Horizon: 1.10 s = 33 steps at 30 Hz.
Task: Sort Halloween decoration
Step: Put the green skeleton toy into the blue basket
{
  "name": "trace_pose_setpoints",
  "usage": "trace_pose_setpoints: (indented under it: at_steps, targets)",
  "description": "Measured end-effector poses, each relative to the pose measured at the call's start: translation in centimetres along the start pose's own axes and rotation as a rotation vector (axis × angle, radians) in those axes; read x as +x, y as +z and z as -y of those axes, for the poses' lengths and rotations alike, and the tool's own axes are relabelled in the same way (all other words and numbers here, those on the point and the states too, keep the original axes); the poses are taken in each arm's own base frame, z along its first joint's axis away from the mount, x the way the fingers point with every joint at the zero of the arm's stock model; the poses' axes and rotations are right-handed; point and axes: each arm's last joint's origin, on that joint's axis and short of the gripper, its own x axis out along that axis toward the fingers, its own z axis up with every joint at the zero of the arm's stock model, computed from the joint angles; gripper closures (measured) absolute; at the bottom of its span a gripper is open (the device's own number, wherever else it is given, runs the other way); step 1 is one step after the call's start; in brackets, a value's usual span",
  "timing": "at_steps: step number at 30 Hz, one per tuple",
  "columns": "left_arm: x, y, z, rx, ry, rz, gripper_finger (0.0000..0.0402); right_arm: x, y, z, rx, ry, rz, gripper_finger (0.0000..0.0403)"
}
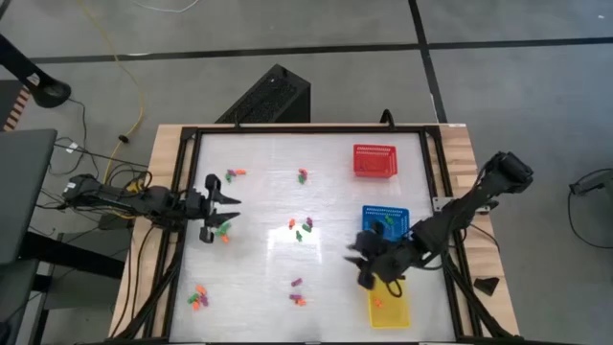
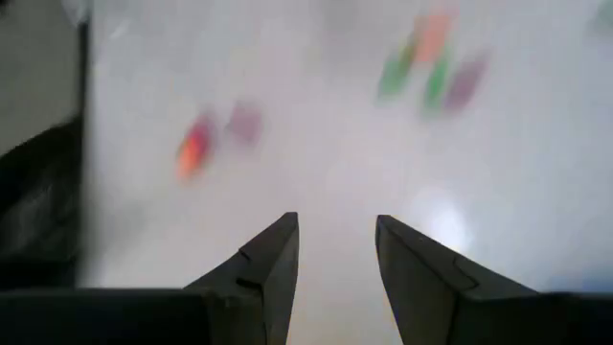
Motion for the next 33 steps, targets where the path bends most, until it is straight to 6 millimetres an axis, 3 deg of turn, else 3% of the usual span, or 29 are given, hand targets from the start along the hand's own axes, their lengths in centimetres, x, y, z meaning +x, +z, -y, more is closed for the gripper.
trace_pose_setpoints:
  at_steps: [4,10,15,19,25,33]
  targets:
    - [0.8,-0.1,-0.9,0.002,0.221,-0.117,0.0229,2.6,1.8,0.3,-0.239,-0.084,0.147,0.0232]
    - [2.8,-0.2,-2.2,-0.039,0.385,-0.58,0.022,6.0,4.5,2.9,-0.436,-0.029,0.17,0.0232]
    - [5.1,1.4,-2.1,-0.199,0.297,-0.871,0.0227,7.3,5.8,5.8,-0.456,0.02,0.121,0.0232]
    - [6.8,2.8,-1.2,-0.335,0.252,-1.102,0.0233,7.8,5.4,7.5,-0.403,0.044,0.006,0.0232]
    - [7.6,-0.1,0.4,-0.275,0.323,-1.399,0.0246,7.6,4.3,7.6,-0.356,0.07,-0.115,0.0232]
    - [8.2,-4.2,0.6,-0.207,0.401,-1.639,0.0249,5.7,4.2,4.8,-0.33,0.148,-0.096,0.0232]
